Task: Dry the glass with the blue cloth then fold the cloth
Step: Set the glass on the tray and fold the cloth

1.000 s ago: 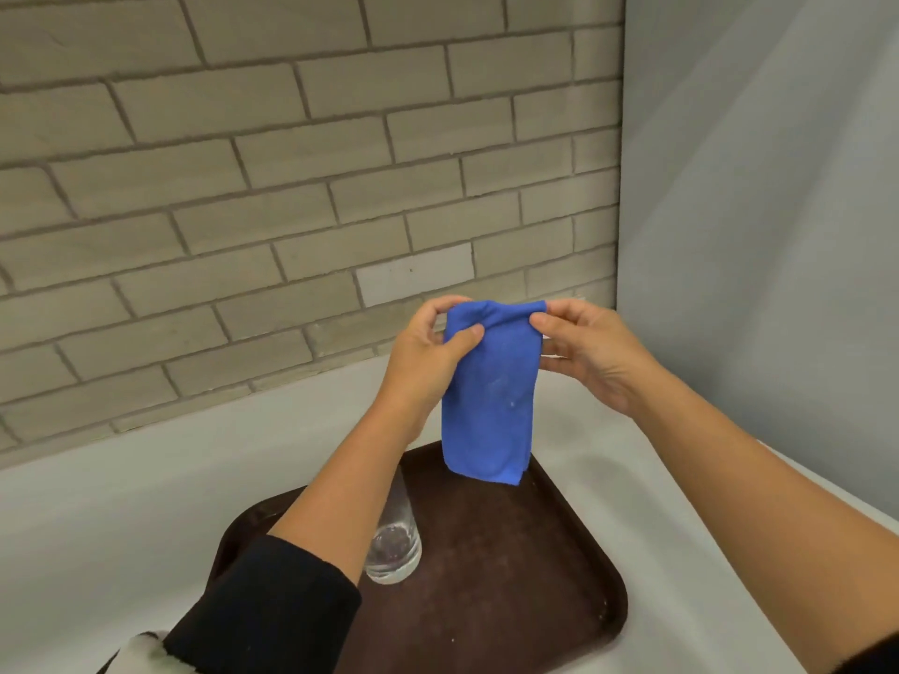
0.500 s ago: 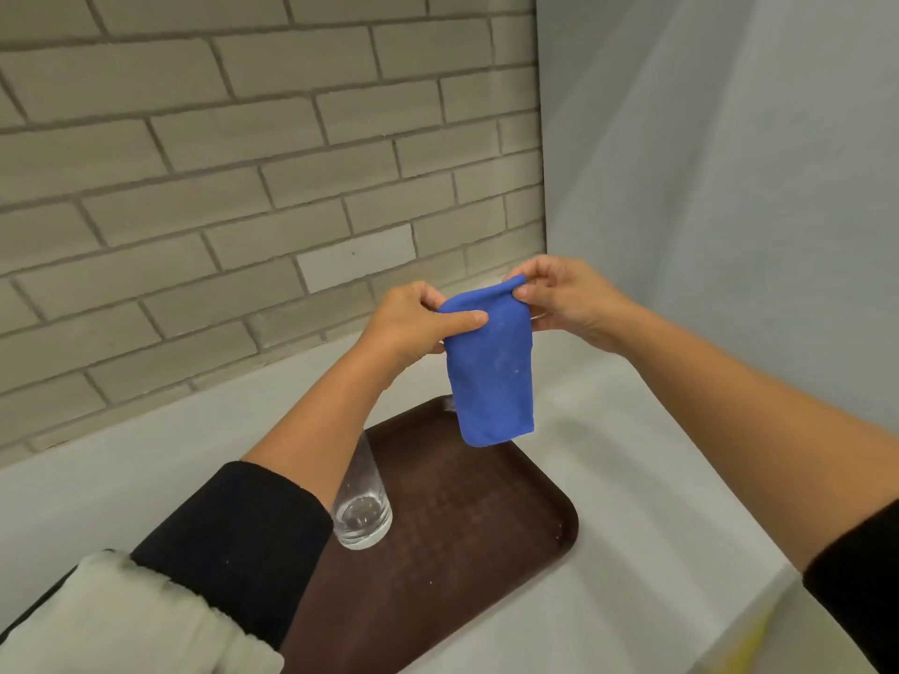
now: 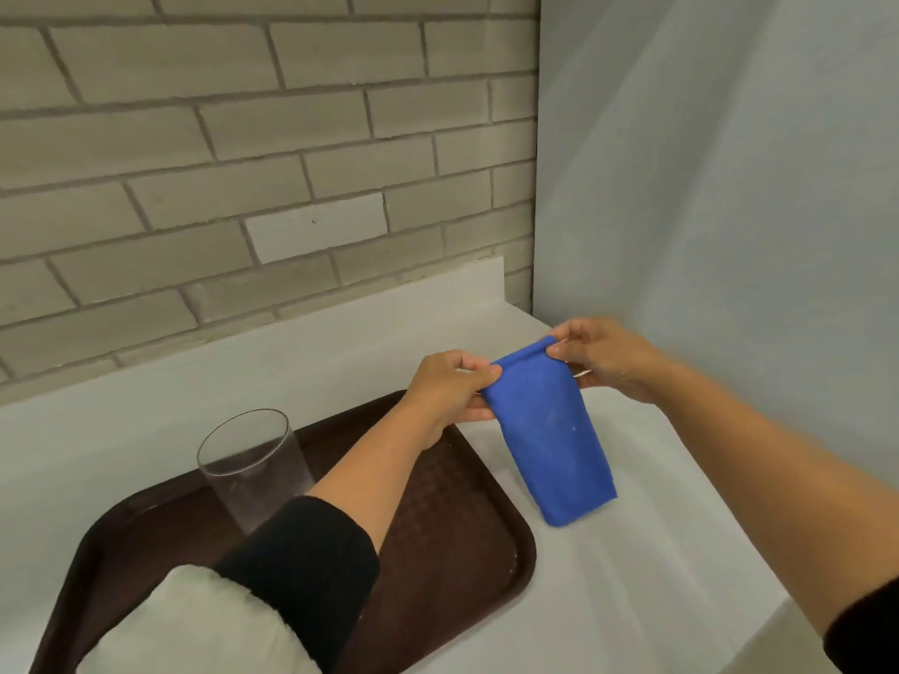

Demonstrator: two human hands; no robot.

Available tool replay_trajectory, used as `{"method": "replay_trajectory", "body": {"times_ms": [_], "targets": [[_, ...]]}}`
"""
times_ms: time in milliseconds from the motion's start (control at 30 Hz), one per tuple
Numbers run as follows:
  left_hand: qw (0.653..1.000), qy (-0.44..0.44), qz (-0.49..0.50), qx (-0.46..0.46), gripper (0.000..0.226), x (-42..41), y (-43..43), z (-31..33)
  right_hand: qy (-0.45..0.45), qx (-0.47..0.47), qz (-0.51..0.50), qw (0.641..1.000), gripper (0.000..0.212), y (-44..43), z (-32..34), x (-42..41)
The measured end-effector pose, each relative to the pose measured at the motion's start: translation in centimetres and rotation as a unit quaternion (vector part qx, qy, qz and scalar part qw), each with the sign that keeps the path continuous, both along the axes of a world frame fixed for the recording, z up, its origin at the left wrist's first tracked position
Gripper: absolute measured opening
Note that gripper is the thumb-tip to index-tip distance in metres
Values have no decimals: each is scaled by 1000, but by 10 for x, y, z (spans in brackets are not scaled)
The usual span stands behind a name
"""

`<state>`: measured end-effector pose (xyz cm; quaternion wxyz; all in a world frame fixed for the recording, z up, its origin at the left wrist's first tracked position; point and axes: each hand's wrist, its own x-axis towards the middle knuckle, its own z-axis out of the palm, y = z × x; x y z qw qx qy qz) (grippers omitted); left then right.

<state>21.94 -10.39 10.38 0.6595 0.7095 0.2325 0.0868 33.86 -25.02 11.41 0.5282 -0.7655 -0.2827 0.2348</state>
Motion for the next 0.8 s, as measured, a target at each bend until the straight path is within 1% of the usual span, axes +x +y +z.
{"method": "replay_trajectory", "body": {"times_ms": [67,133,167,233,300,367,467,533,567,667,800], "targets": [[999,28,37,24,11,20,8,-18,19,-22,-6,1000,17,16,-19,19],[990,51,73,108,7,44,22,-36,38,-34,-10,999,18,38,-42,42],[981,67,79,165,6,54,29,-44,43,-39,-12,998,17,49,-54,52],[958,107,74,254,17,63,41,-56,45,-46,-19,998,15,63,-72,61],[940,156,68,297,22,76,53,-69,31,-59,-15,998,14,78,-90,75],[913,208,73,344,21,85,64,-80,8,-85,0,996,13,90,-102,85],[884,238,108,388,20,90,75,-94,-16,-105,19,994,12,104,-109,93],[865,251,117,418,22,91,79,-100,-26,-119,20,992,7,111,-111,98],[858,256,120,428,23,91,80,-102,-33,-130,21,991,9,113,-111,100],[852,259,128,437,24,94,85,-107,-52,-162,24,985,23,117,-110,105],[841,265,132,452,25,96,85,-111,-60,-176,23,982,25,120,-111,108]]}}
